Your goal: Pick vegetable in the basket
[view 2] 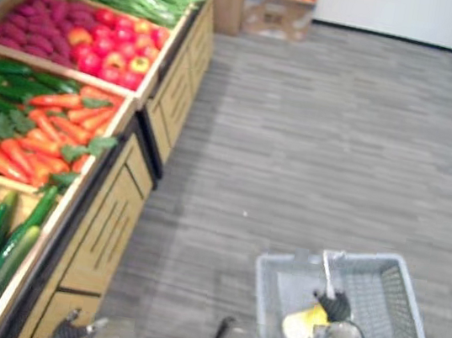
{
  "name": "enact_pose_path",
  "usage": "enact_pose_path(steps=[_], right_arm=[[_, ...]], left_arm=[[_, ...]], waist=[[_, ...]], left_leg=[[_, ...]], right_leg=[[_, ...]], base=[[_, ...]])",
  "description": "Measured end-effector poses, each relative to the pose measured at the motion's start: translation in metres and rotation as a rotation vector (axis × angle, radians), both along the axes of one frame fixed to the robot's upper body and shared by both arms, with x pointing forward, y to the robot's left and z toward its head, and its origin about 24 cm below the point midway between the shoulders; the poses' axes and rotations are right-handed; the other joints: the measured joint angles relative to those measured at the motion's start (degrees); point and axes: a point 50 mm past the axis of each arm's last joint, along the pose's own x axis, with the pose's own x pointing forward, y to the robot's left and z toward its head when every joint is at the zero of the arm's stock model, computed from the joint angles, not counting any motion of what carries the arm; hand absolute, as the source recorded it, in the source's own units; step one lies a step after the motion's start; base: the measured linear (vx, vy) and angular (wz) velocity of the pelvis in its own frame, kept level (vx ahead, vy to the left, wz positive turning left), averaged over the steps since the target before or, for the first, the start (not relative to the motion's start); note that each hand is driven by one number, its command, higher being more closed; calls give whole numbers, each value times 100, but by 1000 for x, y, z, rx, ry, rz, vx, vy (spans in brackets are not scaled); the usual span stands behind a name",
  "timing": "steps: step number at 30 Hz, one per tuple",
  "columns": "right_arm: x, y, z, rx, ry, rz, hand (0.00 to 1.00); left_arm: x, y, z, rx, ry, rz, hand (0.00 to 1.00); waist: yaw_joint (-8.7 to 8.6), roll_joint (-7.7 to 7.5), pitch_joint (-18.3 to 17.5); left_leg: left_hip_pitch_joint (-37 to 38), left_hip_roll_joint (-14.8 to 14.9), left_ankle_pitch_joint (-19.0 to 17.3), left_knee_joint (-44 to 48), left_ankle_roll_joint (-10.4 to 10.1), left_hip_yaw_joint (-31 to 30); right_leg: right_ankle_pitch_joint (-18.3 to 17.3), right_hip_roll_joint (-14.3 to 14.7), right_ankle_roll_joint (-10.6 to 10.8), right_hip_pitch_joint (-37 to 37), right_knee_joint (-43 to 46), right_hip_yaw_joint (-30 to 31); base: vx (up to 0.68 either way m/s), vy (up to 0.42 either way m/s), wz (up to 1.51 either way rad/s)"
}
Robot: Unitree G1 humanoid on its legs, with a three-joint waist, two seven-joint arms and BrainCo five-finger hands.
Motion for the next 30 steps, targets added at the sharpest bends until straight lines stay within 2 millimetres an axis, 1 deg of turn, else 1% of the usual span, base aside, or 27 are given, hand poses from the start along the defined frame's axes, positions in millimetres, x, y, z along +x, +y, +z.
enact_pose_path(steps=[1, 2, 3, 4, 5, 6, 7, 8, 9, 10, 11, 12, 14, 16, 17, 18, 19, 20, 21, 22, 23, 24, 25, 27, 28, 29, 30], right_arm=[[-2, -3, 0, -7, 9, -9, 100], [-4, -8, 1, -21, 15, -9, 100], [-4, -8, 2, -23, 13, -10, 100], [-3, -7, 2, -19, 12, -9, 100], [-5, -7, 1, -16, 16, -10, 100], [-6, -7, 0, -17, 17, -13, 100], [-9, -8, -1, -16, 23, -22, 100], [-11, -8, -2, -13, 27, -27, 100], [-17, -5, -6, 3, 35, -41, 100], [-18, -4, -6, 8, 34, -50, 100], [-20, -6, -7, 12, 29, -68, 100], [-19, -6, -6, 13, 25, -75, 100], [-17, -3, -7, 24, 16, -82, 100], [-17, 1, -9, 33, 14, -86, 100], [-16, 3, -10, 40, 7, -99, 100], [-16, 7, -11, 51, 0, -108, 100], [-15, 10, -12, 59, -2, -108, 100], [-12, 16, -14, 78, -9, -109, 100], [-12, 21, -17, 95, -9, -114, 100], [-14, 21, -18, 98, -2, -117, 100], [-18, 20, -21, 106, 9, -138, 100], [-22, 17, -21, 115, 8, -171, 100], [-25, 13, -21, 123, 2, -207, 100], [-28, 9, -22, 136, -4, -248, 100], [-34, 7, -25, 149, 9, -286, 100], [-35, 6, -26, 154, 12, -299, 100], [-39, 5, -28, 163, 15, -327, 100]], left_arm=[[0, -2, -1, -7, -1, 3, 0], [-1, -8, -2, -25, 1, 18, 0], [-2, -10, -2, -29, 2, 23, 0], [-2, -11, -3, -35, 0, 33, 0], [-1, -11, -2, -36, -5, 32, 0], [-1, -11, -2, -37, -5, 33, 0], [-2, -13, -3, -42, 0, 34, 0], [-2, -13, -3, -43, 0, 34, 0], [-3, -11, -3, -38, 2, 43, 0], [-3, -10, -3, -38, 5, 49, 0], [-4, -10, -3, -38, 12, 55, 0], [-3, -10, -3, -37, 12, 54, 0], [-5, -9, -4, -34, 24, 53, 0], [-8, -8, -5, -31, 39, 57, 0], [-11, -8, -6, -32, 54, 56, 0], [-14, -6, -6, -26, 66, 56, 0], [-16, -5, -6, -21, 73, 58, 0], [-21, 0, -7, -11, 91, 62, 0], [-22, 2, -6, -5, 98, 66, 0], [-22, 5, -6, 3, 95, 67, 0], [-22, 10, -4, 14, 93, 76, 0], [-23, 12, -4, 15, 92, 92, 0], [-24, 13, -4, 14, 87, 121, 0], [-25, 11, -5, 4, 85, 149, 0], [-27, 12, -5, 5, 84, 175, 0], [-27, 13, -5, 6, 83, 182, 0], [-25, 14, -4, 8, 76, 193, 0]], waist=[[4, 37, -14], [3, 133, -53], [24, 150, -56], [69, 153, -52], [100, 149, -53], [102, 153, -54], [94, 186, -73], [98, 191, -77], [97, 129, -113], [100, 114, -137], [101, 92, -171], [100, 140, -201], [125, 89, -205], [134, 12, -199], [99, 10, -216], [104, -15, -248], [129, -53, -254], [116, -97, -274], [93, -96, -312], [80, -133, -324], [71, -159, -335], [43, -168, -344], [25, -167, -345], [-2, -191, -365], [10, -145, -395], [30, -145, -410], [75, -137, -417]], left_leg=[[-11, -2, -20, 33, 5, 37], [-106, -99, -226, 28, -62, 28], [-140, -164, -355, 3, -95, 25], [-216, -339, -543, -136, -126, 132], [-258, -490, -624, -445, -116, 427], [-260, -565, -614, -668, -122, 612], [-215, -730, -345, -1353, -91, 1145], [-181, -753, -248, -1596, 33, 1441], [-33, -845, -179, -2038, 170, 1672], [49, -936, -119, -2306, 241, 1704], [165, -1077, -6, -2742, 393, 1714], [178, -1175, 62, -2929, 482, 1683], [192, -1346, 118, -2996, 550, 1493], [396, -1526, 67, -3229, 592, 1377], [566, -1611, -52, -3390, 658, 1195], [685, -1679, -108, -3402, 716, 1054], [757, -1717, -125, -3422, 733, 979], [936, -1731, -135, -3481, 768, 778], [968, -1705, -155, -3444, 831, 547], [970, -1684, -142, -3440, 859, 403], [975, -1652, -138, -3433, 860, 123], [985, -1626, -136, -3403, 848, -68], [1000, -1602, -158, -3365, 813, -356], [1042, -1552, -205, -3342, 740, -627], [1020, -1436, -295, -3261, 607, -870], [1020, -1377, -333, -3238, 548, -973], [1000, -1235, -421, -3160, 409, -1164]], right_leg=[[13, 11, -17, 113, -111, -75], [39, 68, -37, 261, -311, -170], [57, 77, -52, 304, -391, -207], [102, 77, -81, 403, -544, -322], [126, 79, -79, 494, -666, -435], [133, 78, -68, 548, -720, -522], [140, 101, -50, 665, -821, -769], [146, 120, -34, 718, -852, -865], [192, 109, 44, 831, -972, -1068], [210, 95, 74, 870, -1038, -1164], [242, 75, 128, 889, -1128, -1338], [262, 37, 162, 890, -1146, -1445], [272, -95, 228, 993, -1087, -1599], [136, -373, 468, 1033, -523, -1645], [75, -634, 566, 896, 296, -1608], [229, -997, 654, 607, 1358, -1403], [429, -1137, 629, 420, 1847, -1171], [978, -1214, 648, 4, 2636, -583], [991, -1086, 649, -289, 3059, -48], [785, -1014, 650, -391, 3119, 153], [481, -866, 658, -511, 3025, 348], [383, -822, 624, -565, 2782, 419], [385, -822, 625, -570, 2339, 495], [404, -822, 651, -579, 1694, 756], [456, -774, 683, -566, 888, 1122], [475, -739, 679, -563, 576, 1321], [487, -709, 698, -565, 127, 1607]], base=[[189, -204, 59], [115, -103, 34], [124, -84, 32], [117, -51, 27], [110, -42, 35], [139, -15, 62], [120, 13, 62], [172, 32, 92], [132, 38, 74], [168, 60, 91], [141, 93, 73], [124, 99, 74], [95, 119, 67], [75, 144, 68], [48, 148, 80], [75, 170, 72], [103, 119, 64], [214, 85, 74], [207, 25, 89], [238, -15, 109], [137, -39, 108], [223, -80, 131], [152, -58, 106], [161, -121, 95], [196, -241, 85], [198, -329, 86], [208, -426, 76]])
